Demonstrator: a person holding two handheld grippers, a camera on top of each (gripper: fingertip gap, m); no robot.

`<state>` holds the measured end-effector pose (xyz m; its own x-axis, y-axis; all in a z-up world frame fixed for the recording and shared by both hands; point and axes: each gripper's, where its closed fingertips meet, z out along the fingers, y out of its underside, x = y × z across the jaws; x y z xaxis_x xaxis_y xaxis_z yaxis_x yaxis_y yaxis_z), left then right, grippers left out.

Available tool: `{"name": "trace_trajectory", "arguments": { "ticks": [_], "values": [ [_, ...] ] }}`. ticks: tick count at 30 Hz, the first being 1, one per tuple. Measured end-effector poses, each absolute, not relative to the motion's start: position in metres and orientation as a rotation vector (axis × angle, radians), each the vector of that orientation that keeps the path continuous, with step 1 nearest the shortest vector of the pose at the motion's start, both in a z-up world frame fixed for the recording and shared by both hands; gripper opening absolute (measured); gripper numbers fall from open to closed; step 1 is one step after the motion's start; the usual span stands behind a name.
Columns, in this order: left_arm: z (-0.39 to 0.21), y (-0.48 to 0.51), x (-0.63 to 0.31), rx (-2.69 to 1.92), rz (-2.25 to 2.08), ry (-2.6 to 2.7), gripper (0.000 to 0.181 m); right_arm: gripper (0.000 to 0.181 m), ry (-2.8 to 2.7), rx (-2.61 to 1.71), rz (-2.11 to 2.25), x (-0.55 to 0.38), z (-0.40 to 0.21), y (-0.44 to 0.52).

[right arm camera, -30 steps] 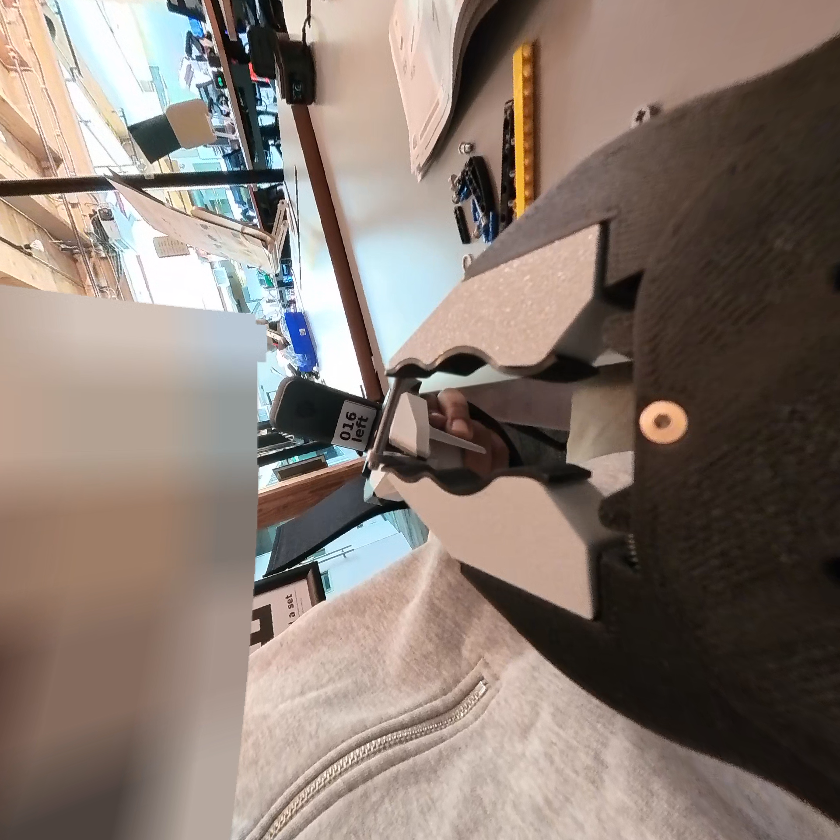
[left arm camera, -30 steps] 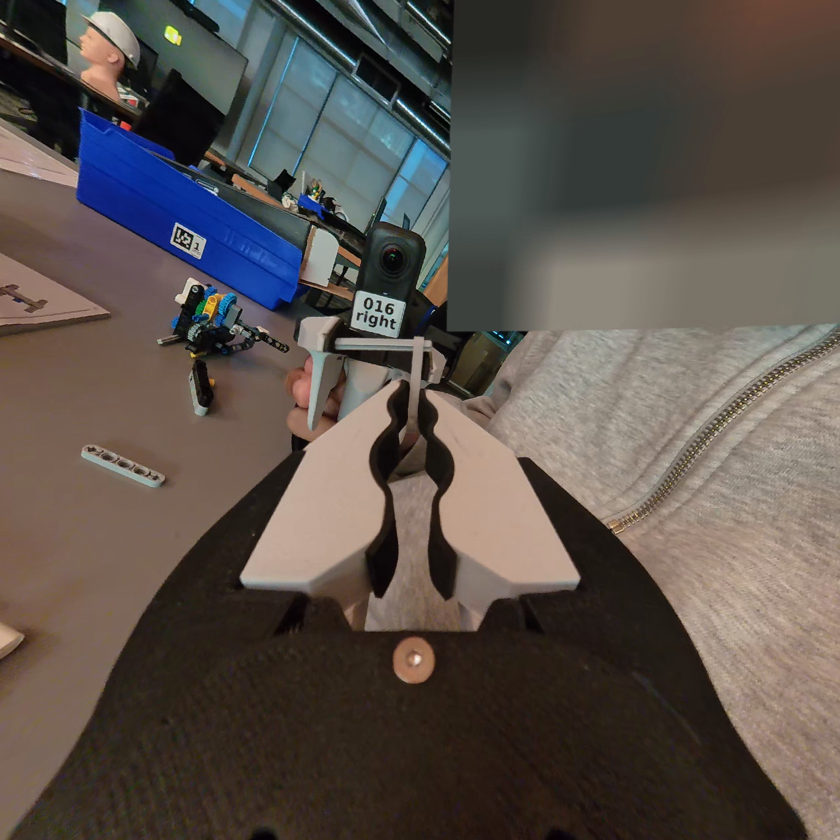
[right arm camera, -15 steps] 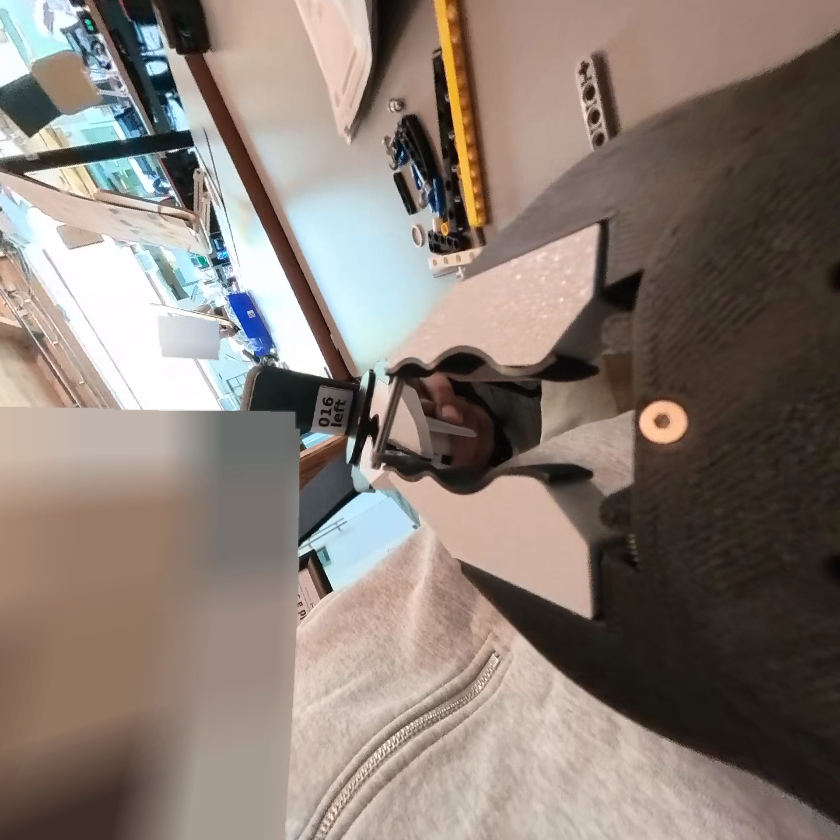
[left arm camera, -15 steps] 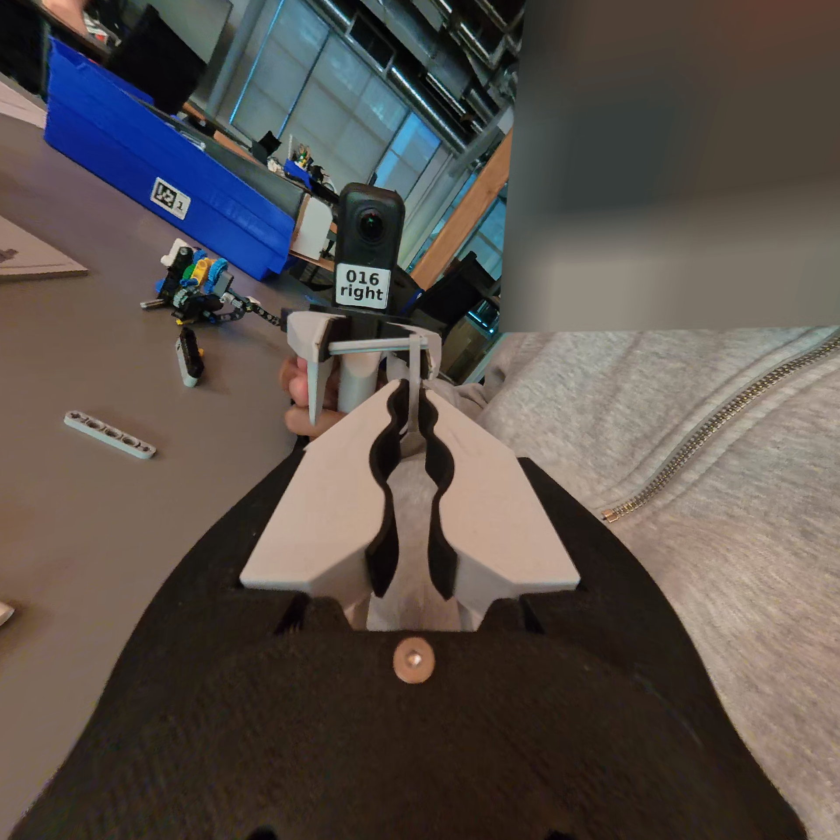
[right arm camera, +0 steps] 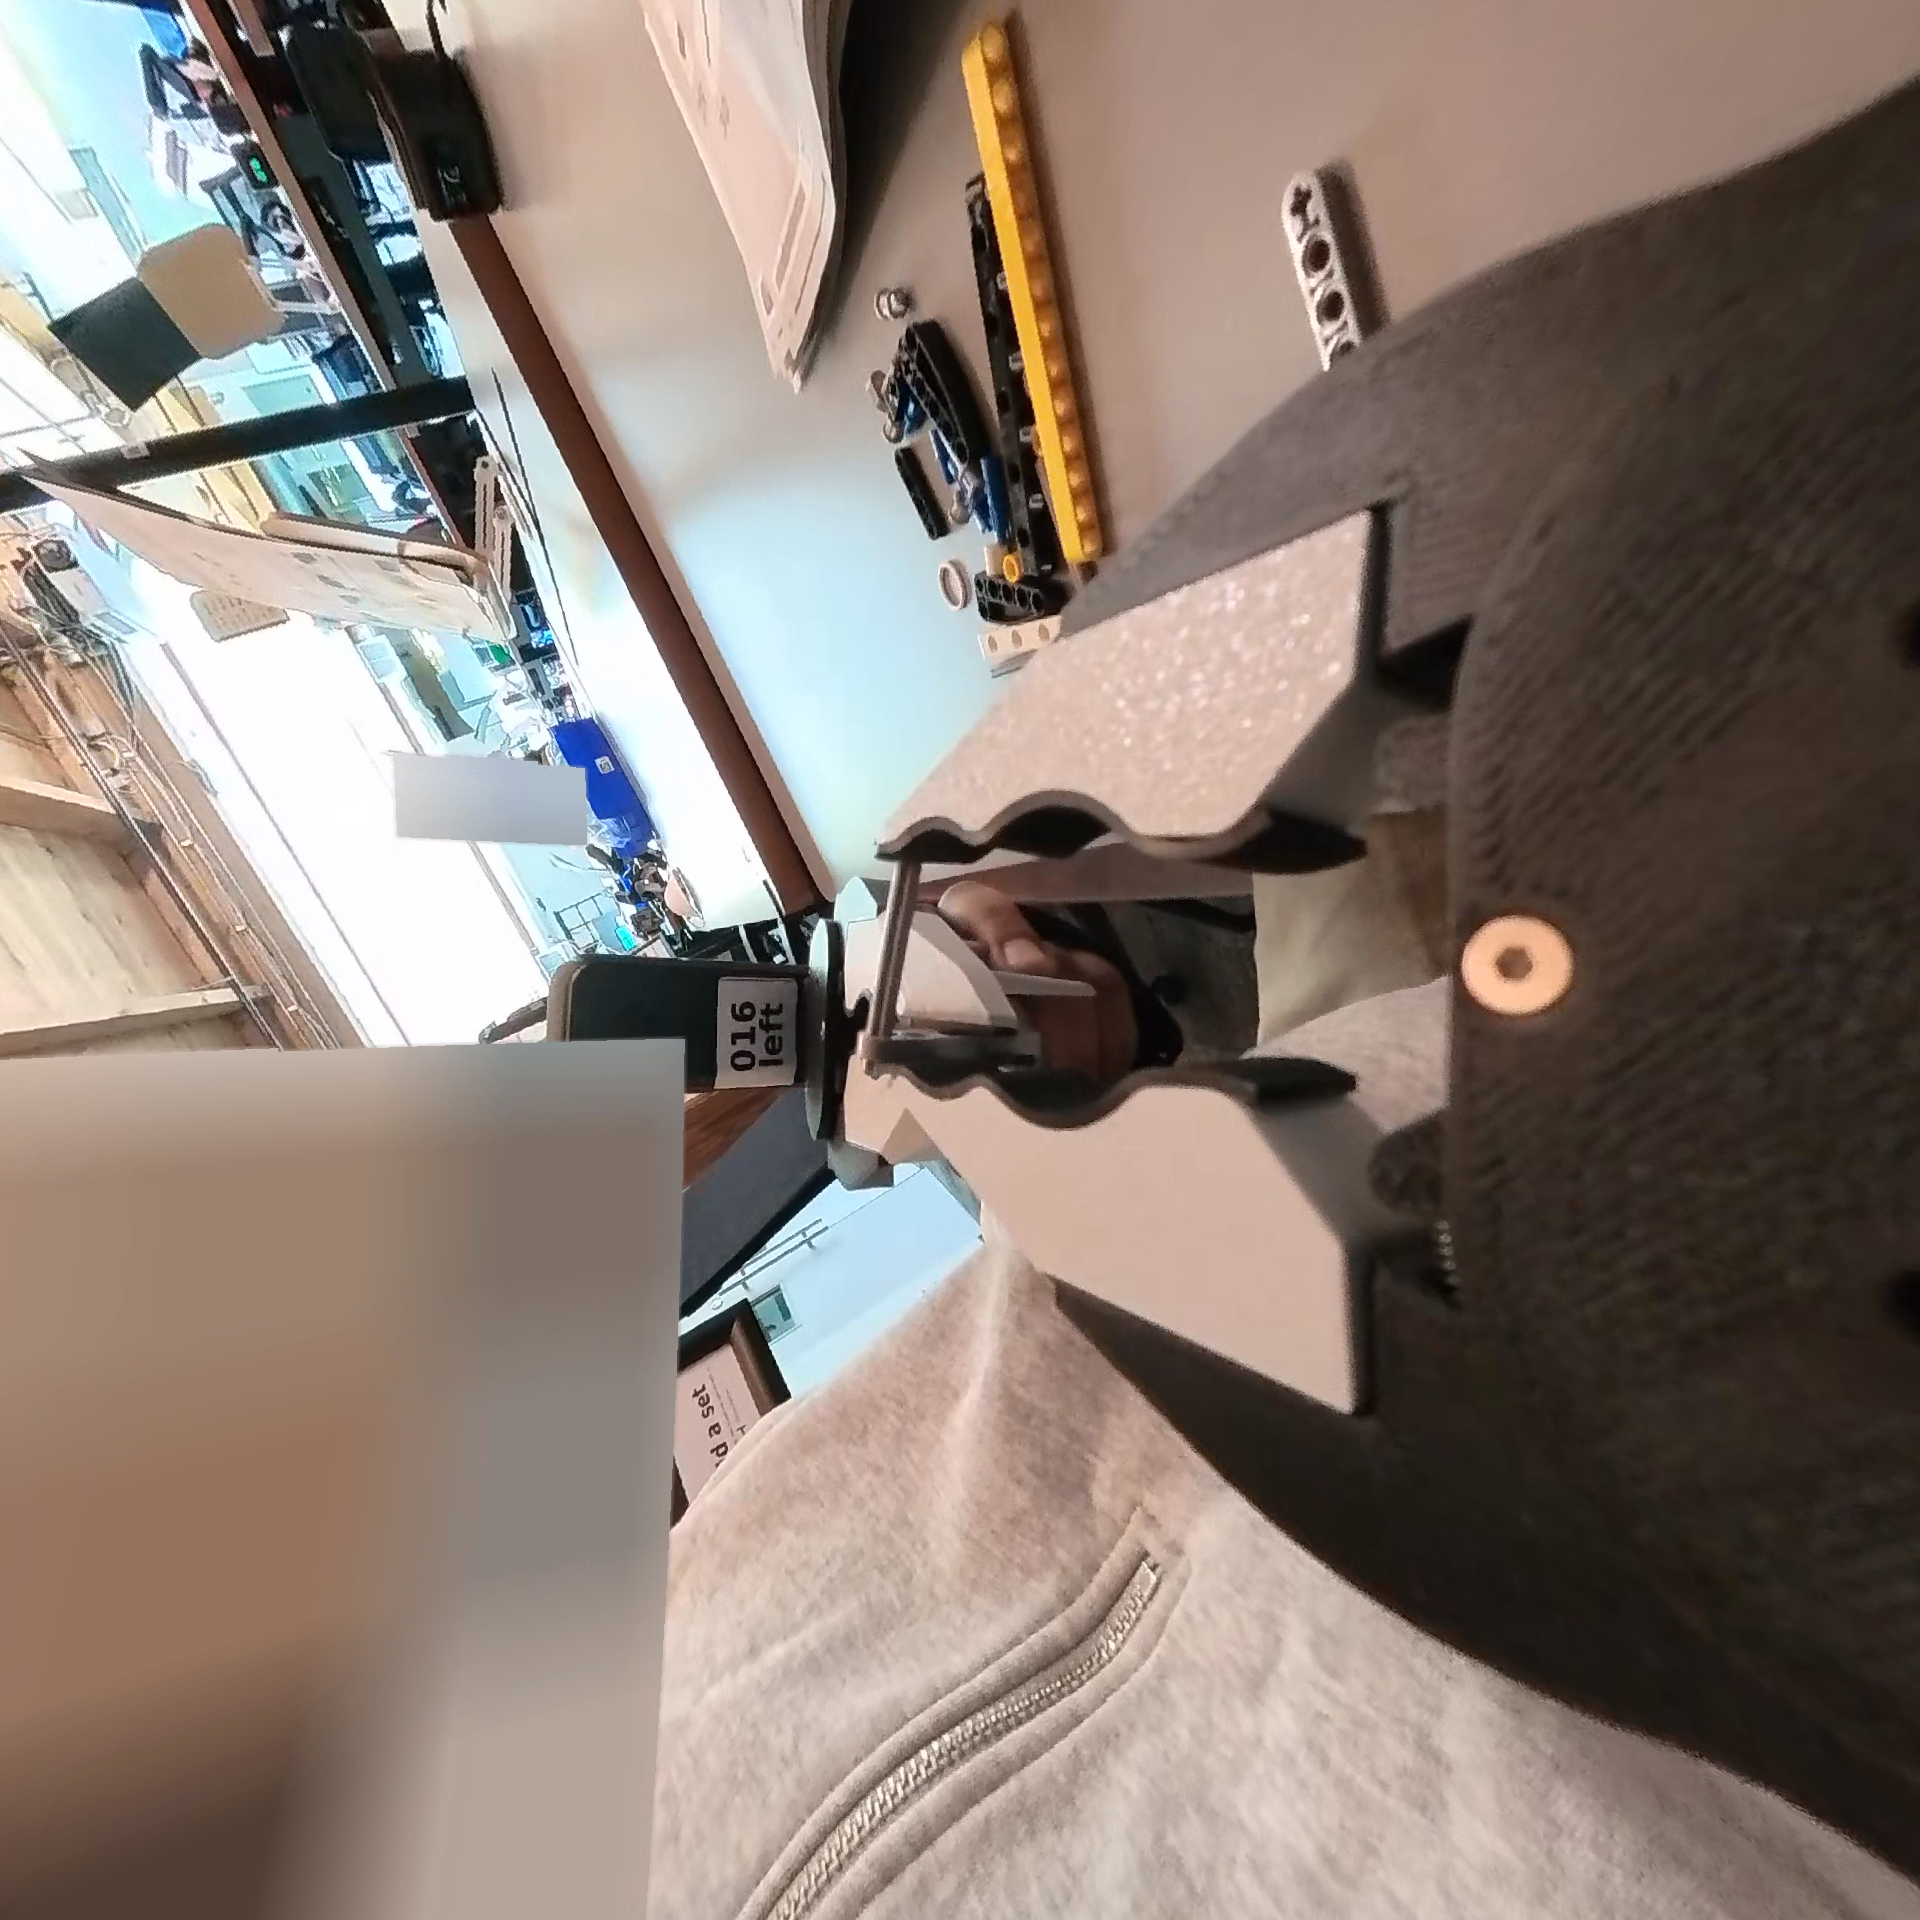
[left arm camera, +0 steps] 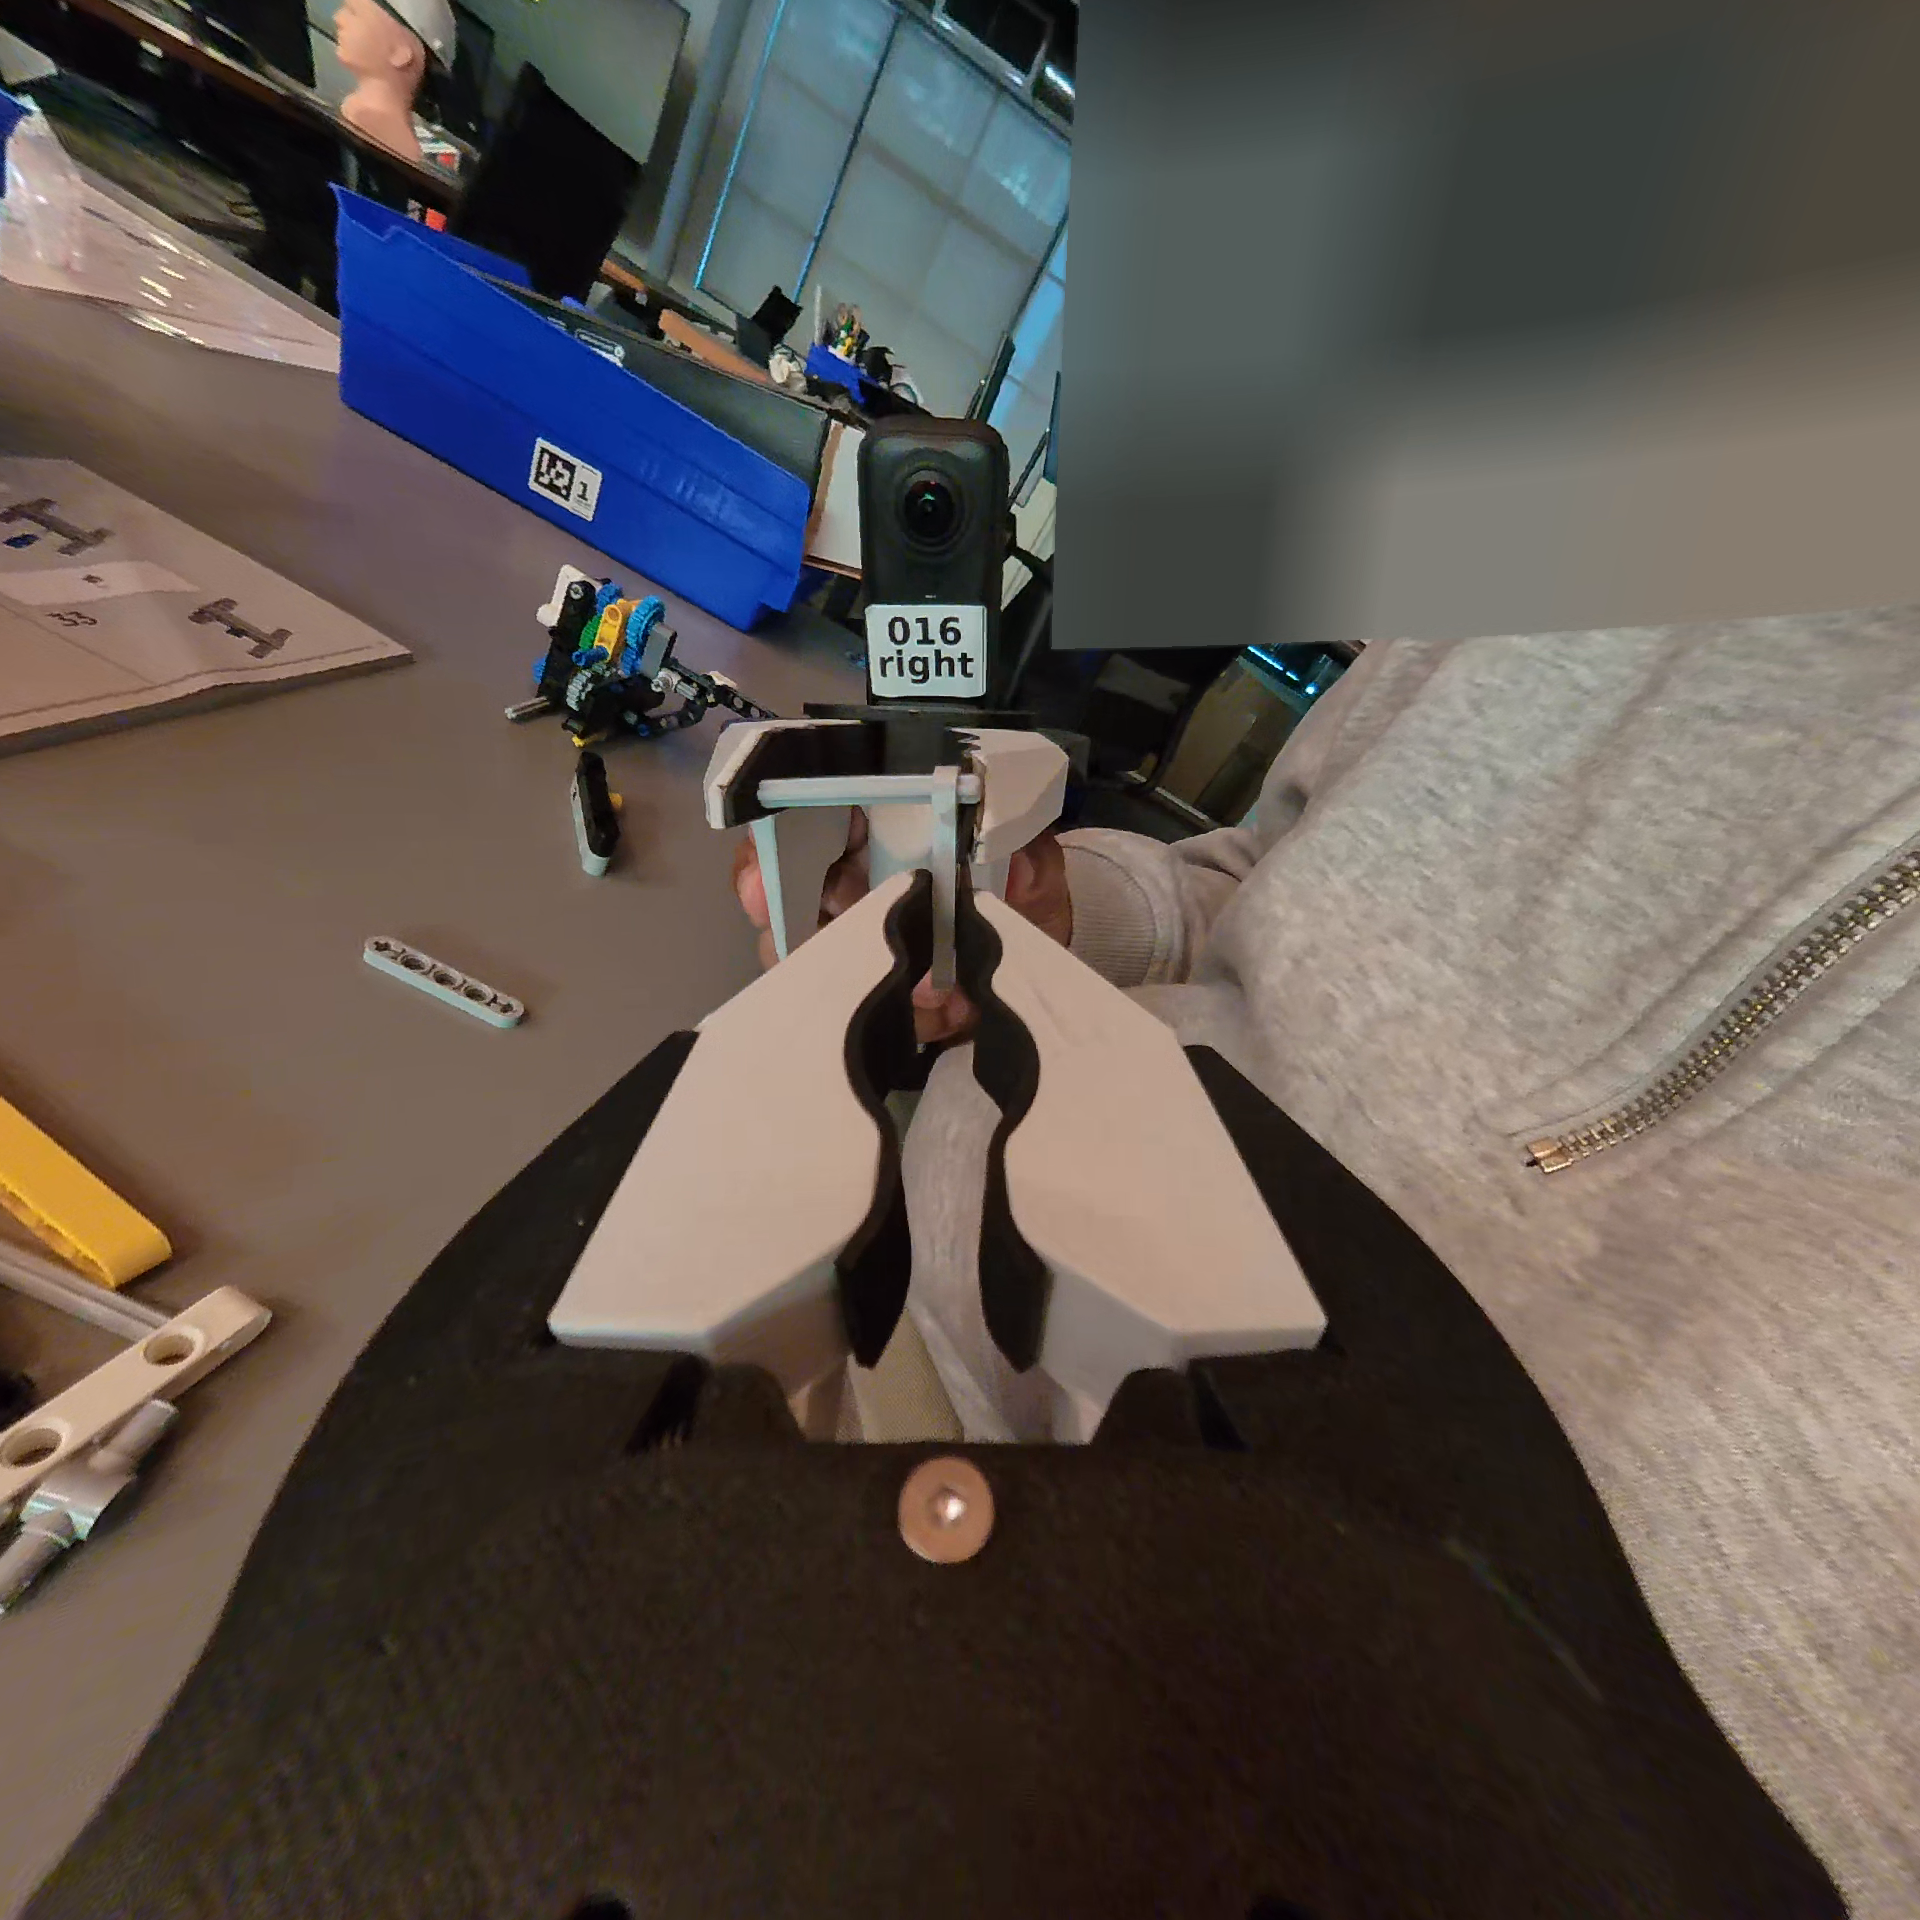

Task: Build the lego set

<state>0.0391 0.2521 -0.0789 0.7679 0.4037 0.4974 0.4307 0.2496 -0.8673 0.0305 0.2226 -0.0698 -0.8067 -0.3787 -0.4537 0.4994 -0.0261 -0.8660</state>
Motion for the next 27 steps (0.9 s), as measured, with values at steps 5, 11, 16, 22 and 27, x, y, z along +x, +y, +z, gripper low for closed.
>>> {"name": "trace_trajectory", "arguments": {
  "ticks": [5,11,16,22,27],
  "values": [
    [-0.078,0.254,0.041,-1.338,-0.06,-0.748,0.0,0.036,1.644,0.108,-1.893,0.033,-0.069,0.224],
    [-0.075,0.257,0.046,-1.302,-0.159,-0.721,0.0,0.036,1.62,0.058,-1.875,0.038,-0.067,0.226],
    [-0.076,0.256,0.048,-1.283,-0.22,-0.715,0.001,0.035,1.717,-0.012,-1.871,0.04,-0.071,0.226],
    [-0.073,0.245,0.044,-1.277,-0.129,-0.721,0.026,0.036,1.807,-0.124,-1.862,0.042,-0.07,0.233],
    [-0.077,0.248,0.048,-1.339,-0.103,-0.695,0.039,0.036,1.918,-0.296,-1.802,0.051,-0.076,0.243]
  ]
}}
